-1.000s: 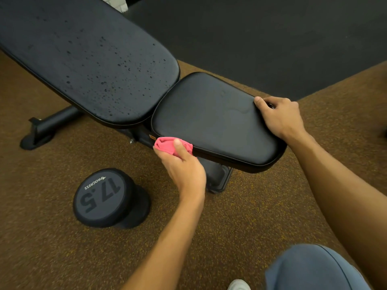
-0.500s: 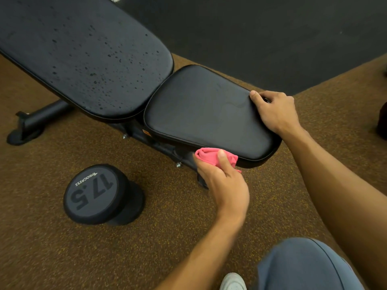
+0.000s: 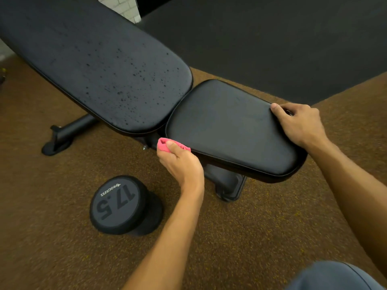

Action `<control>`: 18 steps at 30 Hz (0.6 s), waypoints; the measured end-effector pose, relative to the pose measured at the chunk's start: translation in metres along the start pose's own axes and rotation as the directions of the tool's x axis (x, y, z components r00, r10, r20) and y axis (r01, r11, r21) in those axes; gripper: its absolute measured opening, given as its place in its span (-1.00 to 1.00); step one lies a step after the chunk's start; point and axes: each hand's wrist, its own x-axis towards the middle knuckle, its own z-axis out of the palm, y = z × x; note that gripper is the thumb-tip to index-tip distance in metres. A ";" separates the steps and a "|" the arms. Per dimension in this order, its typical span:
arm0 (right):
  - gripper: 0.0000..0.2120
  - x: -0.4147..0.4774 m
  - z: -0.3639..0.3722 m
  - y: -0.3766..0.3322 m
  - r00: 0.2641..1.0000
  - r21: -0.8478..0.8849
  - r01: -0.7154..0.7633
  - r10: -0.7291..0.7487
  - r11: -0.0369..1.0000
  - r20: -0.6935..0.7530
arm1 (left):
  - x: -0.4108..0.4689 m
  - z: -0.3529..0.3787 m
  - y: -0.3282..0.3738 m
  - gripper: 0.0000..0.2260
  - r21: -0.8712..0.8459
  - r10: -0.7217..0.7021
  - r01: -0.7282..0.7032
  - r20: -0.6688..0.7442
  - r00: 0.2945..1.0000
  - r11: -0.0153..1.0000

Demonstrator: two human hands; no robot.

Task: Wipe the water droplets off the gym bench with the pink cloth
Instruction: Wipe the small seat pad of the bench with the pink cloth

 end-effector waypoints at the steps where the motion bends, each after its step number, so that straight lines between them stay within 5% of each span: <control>1: -0.49 0.000 0.000 0.002 1.000 -0.011 0.001 -0.001 1.000 0.001 | 0.008 -0.001 0.002 -0.57 0.018 0.009 -0.009 -0.007 1.000 1.000; 8: -0.50 0.003 0.002 0.002 0.999 -0.035 0.033 -0.033 0.999 0.001 | 0.043 -0.013 0.025 -0.77 0.268 0.193 -0.234 0.170 0.966 0.935; 18: -0.49 0.006 0.005 0.004 1.000 -0.035 0.016 -0.015 0.999 0.011 | 0.049 -0.008 0.030 -0.82 0.553 0.483 -0.579 0.327 0.812 0.599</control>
